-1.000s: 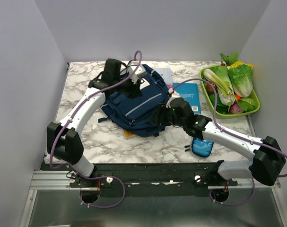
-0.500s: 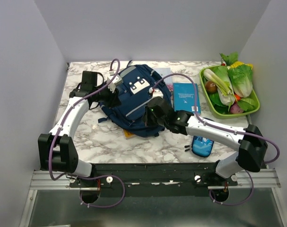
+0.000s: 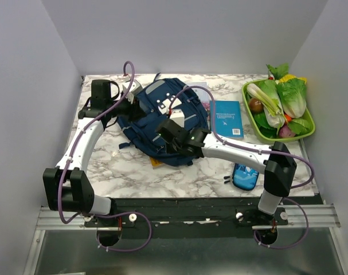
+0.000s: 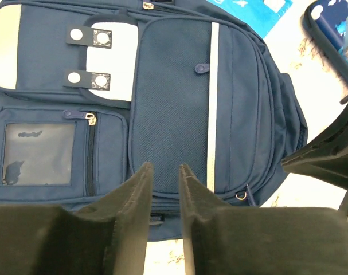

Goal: Pack the student bag
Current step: Zip the student bag at the center of the board.

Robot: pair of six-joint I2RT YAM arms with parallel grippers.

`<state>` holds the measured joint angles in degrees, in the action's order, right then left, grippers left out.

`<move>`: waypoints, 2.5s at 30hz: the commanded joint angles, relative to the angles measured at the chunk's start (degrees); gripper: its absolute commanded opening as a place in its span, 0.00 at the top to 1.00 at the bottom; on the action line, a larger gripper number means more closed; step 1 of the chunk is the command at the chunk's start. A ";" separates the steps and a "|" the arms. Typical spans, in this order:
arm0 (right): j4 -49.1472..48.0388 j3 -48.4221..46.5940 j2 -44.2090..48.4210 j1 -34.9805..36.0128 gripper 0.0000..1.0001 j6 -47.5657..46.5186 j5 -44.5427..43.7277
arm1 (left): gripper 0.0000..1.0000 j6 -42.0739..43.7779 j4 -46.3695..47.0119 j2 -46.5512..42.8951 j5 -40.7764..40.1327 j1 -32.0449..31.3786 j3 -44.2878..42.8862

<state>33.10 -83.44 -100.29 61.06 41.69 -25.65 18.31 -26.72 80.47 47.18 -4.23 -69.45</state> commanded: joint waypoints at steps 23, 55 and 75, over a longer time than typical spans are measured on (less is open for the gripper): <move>23.94 -23.97 -20.21 -0.24 0.40 17.10 6.75 | 0.34 -5.39 5.01 -1.19 -5.17 5.37 0.54; 24.55 -26.61 -24.25 -0.15 0.64 10.51 7.54 | 0.22 6.12 0.71 3.29 -3.41 4.50 3.09; 2.24 -0.76 -6.41 0.29 0.99 -3.29 2.27 | 0.15 21.51 -3.45 -3.03 -1.47 -8.85 14.07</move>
<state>39.92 -87.07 -109.10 60.90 42.17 -20.49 35.70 -32.18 80.55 44.77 -8.03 -59.81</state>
